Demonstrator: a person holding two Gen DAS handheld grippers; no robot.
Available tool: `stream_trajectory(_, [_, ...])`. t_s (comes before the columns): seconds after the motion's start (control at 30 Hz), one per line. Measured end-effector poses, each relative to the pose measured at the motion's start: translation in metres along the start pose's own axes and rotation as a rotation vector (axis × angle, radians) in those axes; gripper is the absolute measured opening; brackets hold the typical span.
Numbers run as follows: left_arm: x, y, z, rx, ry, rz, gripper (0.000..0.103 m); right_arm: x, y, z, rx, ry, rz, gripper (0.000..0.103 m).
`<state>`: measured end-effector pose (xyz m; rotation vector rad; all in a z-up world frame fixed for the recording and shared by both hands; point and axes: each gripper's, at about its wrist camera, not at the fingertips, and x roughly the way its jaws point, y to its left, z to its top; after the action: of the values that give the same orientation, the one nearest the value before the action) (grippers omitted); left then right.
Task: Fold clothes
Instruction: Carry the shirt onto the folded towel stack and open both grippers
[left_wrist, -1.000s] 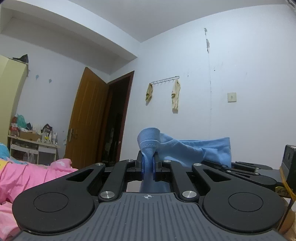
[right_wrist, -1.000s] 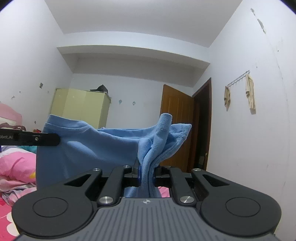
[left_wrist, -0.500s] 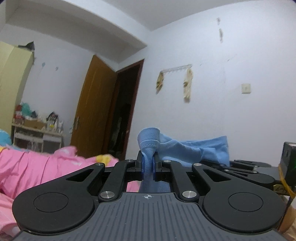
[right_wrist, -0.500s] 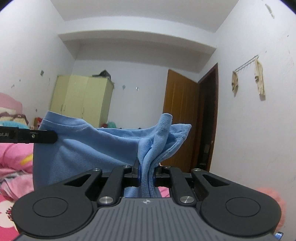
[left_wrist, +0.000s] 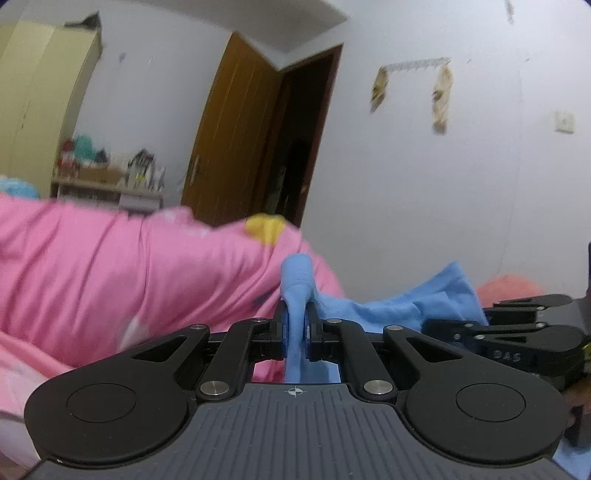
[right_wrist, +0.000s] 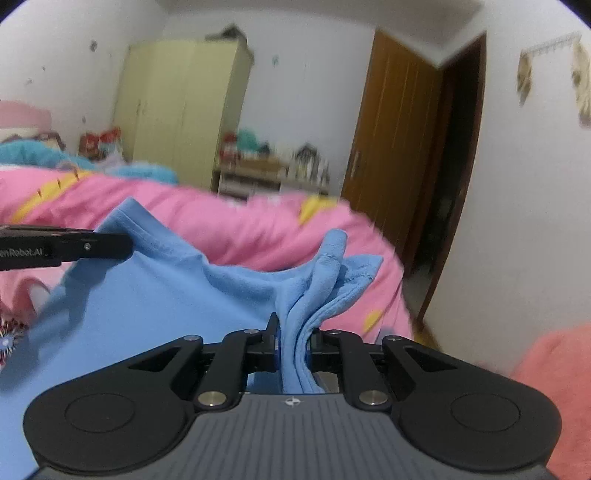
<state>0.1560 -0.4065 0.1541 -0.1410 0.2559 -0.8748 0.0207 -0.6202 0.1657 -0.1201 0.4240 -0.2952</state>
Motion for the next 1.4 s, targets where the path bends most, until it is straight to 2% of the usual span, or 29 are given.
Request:
stream_trajectory(0.07, [0.016, 0.008, -0.007, -0.017, 0.05, 0.001, 0.009, 0.016, -0.008, 0.0, 0.04, 0.067, -0.009, 0.019])
stream_trajectory(0.1, [0.022, 0.012, -0.009, -0.041, 0.077, 0.0, 0.011, 0.022, -0.012, 0.001, 0.068, 0.098, -0.017, 0.03])
stream_trajectory(0.13, [0.028, 0.015, -0.011, -0.067, 0.103, 0.0, 0.012, 0.025, -0.019, 0.002, 0.112, 0.123, -0.028, 0.046])
stream_trajectory(0.17, [0.033, 0.019, -0.013, -0.092, 0.13, -0.001, 0.021, 0.028, -0.03, 0.001, 0.181, 0.137, -0.027, 0.053])
stream_trajectory(0.2, [0.034, 0.023, -0.014, -0.13, 0.135, 0.009, 0.037, 0.03, -0.041, 0.001, 0.251, 0.152, -0.025, 0.063])
stream_trajectory(0.23, [0.034, 0.027, -0.015, -0.169, 0.139, 0.019, 0.046, 0.033, -0.052, 0.001, 0.319, 0.163, -0.024, 0.069])
stream_trajectory(0.27, [0.032, 0.034, -0.015, -0.213, 0.139, 0.031, 0.061, 0.03, -0.062, 0.001, 0.379, 0.153, -0.021, 0.07])
stream_trajectory(0.3, [0.03, 0.04, -0.015, -0.257, 0.139, 0.043, 0.068, 0.026, -0.07, 0.001, 0.432, 0.136, -0.026, 0.07])
stream_trajectory(0.37, [0.025, 0.05, -0.012, -0.319, 0.135, 0.056, 0.068, 0.02, -0.079, 0.0, 0.481, 0.097, -0.067, 0.07])
stream_trajectory(0.47, [0.015, 0.06, -0.005, -0.335, 0.119, 0.092, 0.069, -0.003, -0.093, 0.001, 0.538, 0.019, -0.145, 0.07])
stream_trajectory(0.5, [0.011, 0.062, -0.003, -0.331, 0.113, 0.108, 0.069, -0.011, -0.095, 0.003, 0.55, -0.014, -0.144, 0.069])
stream_trajectory(0.53, [0.007, 0.064, -0.002, -0.331, 0.106, 0.115, 0.069, -0.019, -0.096, 0.006, 0.556, -0.046, -0.138, 0.064])
stream_trajectory(0.57, [0.005, 0.062, 0.0, -0.323, 0.099, 0.109, 0.069, -0.026, -0.091, 0.009, 0.528, -0.068, -0.1, 0.061])
stream_trajectory(0.63, [0.002, 0.055, 0.003, -0.287, 0.093, 0.092, 0.069, -0.04, -0.08, 0.016, 0.471, -0.106, -0.022, 0.046])
stream_trajectory(0.67, [0.001, 0.051, 0.004, -0.26, 0.093, 0.08, 0.069, -0.042, -0.074, 0.019, 0.445, -0.095, 0.024, 0.038])
stream_trajectory(0.7, [0.003, 0.044, 0.003, -0.224, 0.096, 0.067, 0.069, -0.041, -0.07, 0.02, 0.434, -0.068, 0.069, 0.025])
stream_trajectory(0.73, [0.005, 0.036, 0.001, -0.188, 0.102, 0.058, 0.069, -0.036, -0.067, 0.02, 0.441, -0.022, 0.103, 0.02])
stream_trajectory(0.8, [0.009, 0.018, -0.005, -0.126, 0.115, 0.037, 0.069, -0.019, -0.065, 0.018, 0.492, 0.067, 0.148, 0.018])
stream_trajectory(0.9, [0.02, 0.003, -0.017, -0.089, 0.149, 0.02, 0.069, 0.007, -0.07, 0.007, 0.594, 0.154, 0.182, 0.018])
stream_trajectory(1.0, [0.025, -0.001, -0.025, -0.069, 0.158, 0.028, 0.069, 0.023, -0.098, -0.01, 0.82, 0.202, 0.101, 0.011])
stream_trajectory(1.07, [0.022, 0.004, -0.023, -0.08, 0.155, 0.024, 0.069, 0.005, -0.116, -0.016, 0.891, 0.104, -0.016, 0.013])
stream_trajectory(1.13, [0.017, 0.008, -0.021, -0.081, 0.142, 0.024, 0.069, -0.021, -0.125, -0.017, 0.873, 0.033, -0.096, 0.013])
stream_trajectory(1.23, [0.003, 0.01, -0.016, -0.07, 0.109, 0.019, 0.069, -0.064, -0.116, -0.027, 0.839, -0.016, 0.031, 0.013])
stream_trajectory(1.33, [-0.023, 0.007, -0.013, -0.057, 0.095, -0.039, 0.069, -0.104, -0.093, -0.041, 0.759, -0.013, 0.169, 0.013])
stream_trajectory(1.37, [-0.033, 0.004, -0.014, -0.041, 0.098, -0.064, 0.071, -0.115, -0.088, -0.051, 0.765, -0.001, 0.213, 0.013])
stream_trajectory(1.4, [-0.043, 0.001, -0.014, -0.026, 0.1, -0.088, 0.078, -0.122, -0.085, -0.061, 0.776, 0.006, 0.241, 0.014])
